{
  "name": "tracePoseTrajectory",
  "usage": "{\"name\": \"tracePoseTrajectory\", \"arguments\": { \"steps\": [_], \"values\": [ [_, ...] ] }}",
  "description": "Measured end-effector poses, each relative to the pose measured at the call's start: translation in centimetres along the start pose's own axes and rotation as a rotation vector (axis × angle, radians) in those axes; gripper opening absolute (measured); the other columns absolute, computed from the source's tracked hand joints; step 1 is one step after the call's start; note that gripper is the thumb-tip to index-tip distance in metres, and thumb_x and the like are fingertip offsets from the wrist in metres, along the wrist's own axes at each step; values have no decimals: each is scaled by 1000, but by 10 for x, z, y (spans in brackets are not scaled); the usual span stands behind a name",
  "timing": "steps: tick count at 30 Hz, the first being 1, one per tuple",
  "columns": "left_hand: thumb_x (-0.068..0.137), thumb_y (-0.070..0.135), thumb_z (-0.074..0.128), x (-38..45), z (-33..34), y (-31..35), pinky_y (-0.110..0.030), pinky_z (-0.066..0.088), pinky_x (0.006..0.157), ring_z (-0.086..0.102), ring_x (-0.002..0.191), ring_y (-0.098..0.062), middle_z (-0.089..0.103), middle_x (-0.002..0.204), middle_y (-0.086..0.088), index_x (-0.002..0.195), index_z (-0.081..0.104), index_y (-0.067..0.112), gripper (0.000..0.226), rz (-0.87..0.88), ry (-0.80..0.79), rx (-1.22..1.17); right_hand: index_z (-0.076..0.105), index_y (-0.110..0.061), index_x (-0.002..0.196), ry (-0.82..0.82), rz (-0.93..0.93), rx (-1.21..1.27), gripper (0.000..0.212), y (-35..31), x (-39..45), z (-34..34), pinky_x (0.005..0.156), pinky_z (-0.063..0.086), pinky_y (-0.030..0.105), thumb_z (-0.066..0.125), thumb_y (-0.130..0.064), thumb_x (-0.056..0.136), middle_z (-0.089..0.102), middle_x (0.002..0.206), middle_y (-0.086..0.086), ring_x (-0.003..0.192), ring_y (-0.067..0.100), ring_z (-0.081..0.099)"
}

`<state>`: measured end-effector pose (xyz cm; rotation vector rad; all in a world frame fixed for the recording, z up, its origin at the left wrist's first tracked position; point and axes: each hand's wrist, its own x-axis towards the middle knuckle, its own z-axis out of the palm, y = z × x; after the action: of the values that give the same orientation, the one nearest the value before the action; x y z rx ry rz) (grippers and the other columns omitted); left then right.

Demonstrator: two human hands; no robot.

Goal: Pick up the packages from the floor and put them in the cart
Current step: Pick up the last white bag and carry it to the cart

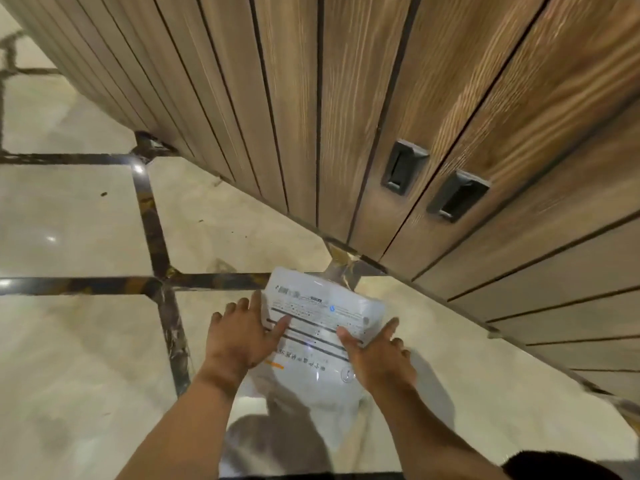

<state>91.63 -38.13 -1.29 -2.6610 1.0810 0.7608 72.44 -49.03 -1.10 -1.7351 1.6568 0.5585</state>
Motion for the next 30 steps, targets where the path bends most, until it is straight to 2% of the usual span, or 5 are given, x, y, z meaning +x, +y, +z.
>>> {"name": "tracePoseTrajectory", "arguments": {
  "steps": [3, 8, 11, 18, 30],
  "values": [
    [80, 91, 33, 11, 26, -5, -49, 46, 104, 61, 122, -34, 66, 134, -5, 151, 30, 36, 89, -89, -85, -437, 11, -8, 164, -83, 33, 302, 113, 4, 16, 19, 109, 45, 43, 53, -81, 87, 50, 156, 18, 137, 36, 53],
    [81, 79, 59, 6, 32, 1, -44, 55, 96, 70, 100, -26, 72, 112, 2, 139, 42, 39, 72, -143, -94, -859, 35, -15, 153, -101, 16, 791, 88, 9, 27, 41, 59, 54, 10, 78, -53, 86, 65, 137, 11, 104, 20, 65],
    [84, 69, 68, -3, 36, 10, -45, 59, 95, 72, 98, -25, 72, 115, 1, 143, 38, 33, 76, -154, -107, -916, 36, -22, 148, -49, 34, 795, 116, 12, 21, 37, 75, 65, 32, 76, -84, 59, 67, 132, 9, 107, 25, 70],
    [66, 84, 69, -73, -19, 47, -35, 58, 88, 72, 94, -9, 76, 110, 13, 127, 61, 31, 81, -127, -99, -960, 45, -23, 146, 110, 71, 600, 93, 40, -55, -53, 105, 51, 49, 62, -84, 78, 61, 128, 14, 120, 39, 60],
    [73, 81, 68, -324, -322, 78, -38, 60, 89, 75, 92, -7, 77, 106, 14, 118, 63, 37, 63, 28, -7, -1021, 40, -37, 148, 255, -110, 676, 99, 36, -363, -314, 99, 53, 48, 56, -96, 69, 62, 135, -1, 118, 29, 65]
  ]
}}
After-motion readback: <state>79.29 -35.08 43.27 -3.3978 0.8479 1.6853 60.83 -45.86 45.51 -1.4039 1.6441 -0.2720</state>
